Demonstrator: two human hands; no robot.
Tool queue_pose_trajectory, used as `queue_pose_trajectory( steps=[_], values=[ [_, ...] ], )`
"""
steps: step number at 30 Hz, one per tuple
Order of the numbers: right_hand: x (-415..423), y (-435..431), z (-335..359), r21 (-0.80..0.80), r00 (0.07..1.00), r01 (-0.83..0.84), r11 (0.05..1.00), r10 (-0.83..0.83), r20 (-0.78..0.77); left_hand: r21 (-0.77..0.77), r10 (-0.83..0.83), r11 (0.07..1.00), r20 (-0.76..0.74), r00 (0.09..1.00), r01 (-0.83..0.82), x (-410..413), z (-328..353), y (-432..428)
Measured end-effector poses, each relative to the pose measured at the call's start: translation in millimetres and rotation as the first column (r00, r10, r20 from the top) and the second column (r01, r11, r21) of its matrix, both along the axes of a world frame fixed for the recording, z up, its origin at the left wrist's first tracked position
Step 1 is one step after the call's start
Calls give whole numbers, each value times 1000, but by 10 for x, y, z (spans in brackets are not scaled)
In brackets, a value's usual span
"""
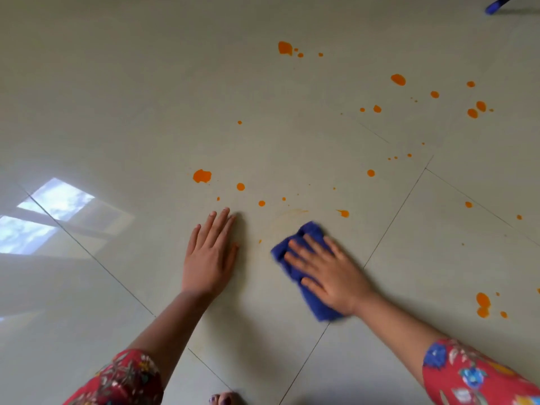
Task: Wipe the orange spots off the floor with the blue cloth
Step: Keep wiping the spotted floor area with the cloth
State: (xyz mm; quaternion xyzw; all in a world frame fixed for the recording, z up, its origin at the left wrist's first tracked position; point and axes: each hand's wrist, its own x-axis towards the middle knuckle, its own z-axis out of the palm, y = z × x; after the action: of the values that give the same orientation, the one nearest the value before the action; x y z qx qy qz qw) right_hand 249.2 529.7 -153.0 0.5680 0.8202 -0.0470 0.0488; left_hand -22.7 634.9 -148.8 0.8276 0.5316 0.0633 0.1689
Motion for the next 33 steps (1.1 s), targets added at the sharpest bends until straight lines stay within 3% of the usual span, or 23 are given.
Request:
queue_pose_trajectory(
  steps=[1, 3, 4, 5, 6, 8, 10, 12, 14, 16, 18, 20, 22, 23, 24, 26, 28, 29, 31, 33],
  values=[
    [115, 122, -26, 28, 991, 136, 990, -136, 9, -3, 16, 1000, -4, 1000, -16, -8, -11, 2],
    [101, 436, -11, 63, 839, 544, 837, -543, -36, -1, 29, 1000, -8, 1000, -29, -1, -29, -16],
    [-46, 562, -5, 81, 751, 660, 747, -656, -69, 8, 34, 999, -4, 999, -34, 11, -33, -26],
    [-228, 620, -14, 95, 723, 691, 717, -684, -94, 12, 44, 999, 7, 999, -44, 27, -27, -40],
    [-428, 594, -37, 93, 779, 626, 774, -619, -94, 9, 71, 997, 24, 997, -72, 20, -22, -42],
    [-629, 353, -48, 63, 956, 293, 954, -291, -39, 0, 173, 985, 76, 982, -174, -19, 4, -4],
    [-441, 280, -15, 20, 996, 84, 996, -83, -35, 0, 249, 968, 99, 963, -250, -83, 23, 103],
    [-201, 476, -56, 72, 980, 197, 978, -197, -9, 26, 287, 957, 81, 954, -290, -165, 25, 257],
    [-68, 857, -59, 108, 870, 493, 863, -492, -34, 25, 319, 947, 46, 947, -320, -239, -14, 407],
    [-191, 1172, -34, 102, 782, 623, 775, -620, -65, 14, 355, 935, 18, 935, -355, -269, -70, 481],
    [-454, 1241, -40, 105, 854, 519, 848, -514, -77, 19, 366, 930, 8, 930, -366, -253, -99, 481],
    [-637, 936, -71, 100, 982, 185, 978, -182, -38, 20, 393, 919, 35, 919, -393, -246, -91, 433],
    [-498, 700, -18, 50, 993, -107, 993, 109, -44, 16, 431, 901, 69, 900, -433, -258, -79, 451],
    [-337, 700, -27, 53, 985, -166, 985, 168, -35, 15, 441, 896, 77, 894, -443, -262, -85, 460],
    [-183, 758, -46, 66, 991, -136, 988, 137, -11, 20, 441, 896, 80, 894, -444, -258, -82, 470],
    [2, 1018, -78, 99, 988, 156, 983, -156, -1, 17, 440, 897, 80, 895, -442, -241, -90, 479],
    [-138, 1337, -61, 111, 889, 457, 882, -453, -62, 17, 436, 898, 85, 896, -439, -231, -87, 476],
    [-360, 1433, -51, 91, 863, 504, 859, -497, -89, 20, 436, 898, 94, 895, -440, -239, -81, 471],
    [-856, 1403, -60, 76, 920, 385, 920, -376, -111, 22, 444, 892, 131, 886, -451, -258, -69, 470],
    [-1092, 1093, -51, 61, 991, 100, 993, -93, -100, 24, 473, 874, 181, 862, -485, -273, -64, 483]
  ],
)
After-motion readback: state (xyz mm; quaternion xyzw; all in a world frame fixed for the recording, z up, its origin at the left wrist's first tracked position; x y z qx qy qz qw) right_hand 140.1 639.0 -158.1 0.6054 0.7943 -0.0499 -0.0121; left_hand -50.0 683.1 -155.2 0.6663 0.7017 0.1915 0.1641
